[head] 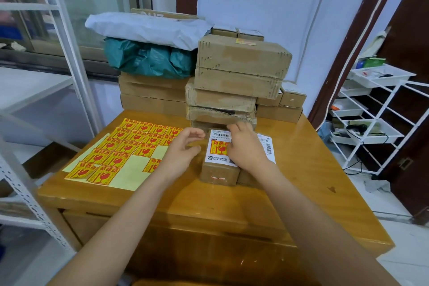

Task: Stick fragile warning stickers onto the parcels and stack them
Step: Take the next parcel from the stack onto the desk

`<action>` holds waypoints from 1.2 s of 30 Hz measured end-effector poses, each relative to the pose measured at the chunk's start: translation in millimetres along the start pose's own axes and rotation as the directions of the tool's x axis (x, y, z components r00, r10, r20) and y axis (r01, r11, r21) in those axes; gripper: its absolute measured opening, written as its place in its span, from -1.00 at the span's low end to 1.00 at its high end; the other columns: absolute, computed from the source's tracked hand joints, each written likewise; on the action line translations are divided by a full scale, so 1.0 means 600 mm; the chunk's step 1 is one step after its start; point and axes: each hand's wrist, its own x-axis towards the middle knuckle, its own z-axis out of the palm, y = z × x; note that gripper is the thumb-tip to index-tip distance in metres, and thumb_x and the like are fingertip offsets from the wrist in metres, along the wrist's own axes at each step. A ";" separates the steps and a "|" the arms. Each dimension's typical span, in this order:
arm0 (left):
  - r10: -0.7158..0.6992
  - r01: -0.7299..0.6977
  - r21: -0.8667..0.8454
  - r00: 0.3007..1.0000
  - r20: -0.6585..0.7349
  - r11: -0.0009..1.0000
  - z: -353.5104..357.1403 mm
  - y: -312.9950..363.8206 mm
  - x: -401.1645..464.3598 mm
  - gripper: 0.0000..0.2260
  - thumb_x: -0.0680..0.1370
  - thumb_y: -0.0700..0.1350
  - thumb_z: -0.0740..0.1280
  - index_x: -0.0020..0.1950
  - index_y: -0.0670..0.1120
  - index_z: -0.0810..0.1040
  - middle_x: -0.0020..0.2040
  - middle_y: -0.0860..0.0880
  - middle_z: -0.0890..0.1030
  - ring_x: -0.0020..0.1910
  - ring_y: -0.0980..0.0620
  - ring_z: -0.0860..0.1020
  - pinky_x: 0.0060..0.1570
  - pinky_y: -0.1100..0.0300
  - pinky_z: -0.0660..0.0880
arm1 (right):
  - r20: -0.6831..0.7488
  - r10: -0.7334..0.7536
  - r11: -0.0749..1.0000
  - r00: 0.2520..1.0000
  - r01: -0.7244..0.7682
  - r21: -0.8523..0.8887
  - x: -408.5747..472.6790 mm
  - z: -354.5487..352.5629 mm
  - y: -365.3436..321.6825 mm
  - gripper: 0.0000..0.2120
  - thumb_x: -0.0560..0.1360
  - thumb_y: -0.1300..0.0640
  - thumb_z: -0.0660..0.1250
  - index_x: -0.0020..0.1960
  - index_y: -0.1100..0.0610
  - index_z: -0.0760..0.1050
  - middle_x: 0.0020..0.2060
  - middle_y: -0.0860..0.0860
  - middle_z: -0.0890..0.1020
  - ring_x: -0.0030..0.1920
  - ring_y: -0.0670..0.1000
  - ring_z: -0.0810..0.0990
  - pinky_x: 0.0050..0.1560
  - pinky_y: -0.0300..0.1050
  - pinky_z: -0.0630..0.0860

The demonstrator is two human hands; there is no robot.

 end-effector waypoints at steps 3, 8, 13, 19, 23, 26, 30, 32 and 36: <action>0.054 -0.048 0.083 0.996 -0.071 0.995 -0.043 0.006 -0.010 -0.75 0.56 -0.31 0.25 0.11 0.02 0.50 0.11 0.13 0.56 0.15 0.21 0.50 0.11 0.30 0.41 | -0.250 -0.108 0.992 0.962 0.121 0.035 -0.015 -0.013 -0.045 -0.64 0.47 0.26 0.16 0.23 0.22 0.49 0.11 0.10 0.51 0.16 0.15 0.39 0.17 0.00 0.31; 0.093 0.003 0.376 0.968 -0.235 0.927 -0.123 -0.011 -0.011 -0.83 0.57 -0.26 0.26 0.12 -0.07 0.54 0.10 0.02 0.56 0.14 0.06 0.49 0.06 0.15 0.46 | -0.318 -0.332 0.904 0.888 0.396 0.162 -0.032 0.010 -0.143 -0.62 0.38 0.12 0.02 -0.04 0.22 0.56 -0.15 0.09 0.55 -0.09 0.10 0.43 -0.12 -0.03 0.39; 0.120 0.118 0.597 0.932 -0.343 0.793 -0.192 -0.038 -0.032 -0.79 0.58 -0.21 0.25 0.20 -0.17 0.53 0.17 -0.11 0.55 0.15 -0.08 0.50 0.06 0.09 0.41 | -0.142 -0.371 0.862 0.918 0.397 0.313 -0.027 0.077 -0.204 -0.70 0.47 0.22 0.12 0.08 0.24 0.54 -0.02 0.11 0.55 0.05 0.12 0.46 0.06 -0.01 0.40; 0.067 0.266 0.702 0.910 -0.408 0.661 -0.276 -0.084 -0.103 -0.70 0.50 -0.06 0.40 0.16 -0.19 0.54 0.10 -0.17 0.53 0.16 -0.15 0.42 0.07 -0.05 0.37 | 0.044 -0.382 0.860 0.923 0.337 0.382 -0.005 0.131 -0.256 -0.69 0.53 0.27 0.17 0.25 0.24 0.47 0.17 0.12 0.49 0.23 0.10 0.38 0.20 0.00 0.36; -0.029 0.305 0.665 0.920 -0.392 0.681 -0.304 -0.101 -0.126 -0.59 0.40 0.00 0.49 0.12 -0.20 0.53 0.05 -0.12 0.49 0.05 -0.10 0.46 -0.02 0.03 0.39 | 0.110 -0.410 0.865 0.905 0.348 0.362 0.012 0.149 -0.287 -0.68 0.53 0.25 0.18 0.27 0.22 0.46 0.20 0.13 0.48 0.26 0.14 0.36 0.20 0.06 0.37; -0.032 0.277 0.668 0.935 -0.354 0.691 -0.316 -0.110 -0.132 -0.73 0.38 -0.08 0.52 -0.02 -0.18 0.58 -0.01 -0.09 0.47 -0.05 -0.07 0.49 -0.07 0.08 0.40 | 0.123 -0.453 0.849 0.883 0.385 0.362 0.019 0.156 -0.305 -0.67 0.54 0.25 0.19 0.28 0.23 0.47 0.19 0.15 0.49 0.26 0.14 0.37 0.18 0.07 0.40; 0.036 0.212 0.691 0.945 -0.326 0.691 -0.322 -0.115 -0.135 -0.94 0.44 -0.20 0.46 -0.14 -0.16 0.62 -0.06 -0.09 0.50 -0.10 -0.07 0.51 -0.10 0.06 0.44 | 0.151 -0.513 0.833 0.845 0.448 0.325 0.023 0.165 -0.324 -0.66 0.54 0.25 0.20 0.31 0.23 0.46 0.20 0.14 0.49 0.25 0.12 0.37 0.19 0.05 0.40; 0.058 0.208 0.690 0.938 -0.341 0.694 -0.323 -0.117 -0.134 -0.97 0.47 -0.23 0.42 -0.14 -0.19 0.61 -0.07 -0.11 0.52 -0.11 -0.07 0.50 -0.10 0.07 0.43 | 0.161 -0.536 0.826 0.829 0.476 0.301 0.024 0.172 -0.329 -0.66 0.55 0.24 0.20 0.30 0.22 0.47 0.20 0.13 0.49 0.25 0.11 0.37 0.20 0.05 0.40; 0.053 0.254 0.631 0.904 -0.425 0.733 -0.323 -0.119 -0.129 -0.89 0.55 -0.18 0.31 -0.03 -0.21 0.59 -0.04 -0.12 0.55 -0.07 -0.02 0.48 -0.16 0.15 0.38 | 0.144 -0.567 0.814 0.811 0.526 0.246 0.023 0.185 -0.332 -0.67 0.56 0.22 0.20 0.30 0.19 0.48 0.19 0.10 0.50 0.22 0.10 0.37 0.16 0.04 0.42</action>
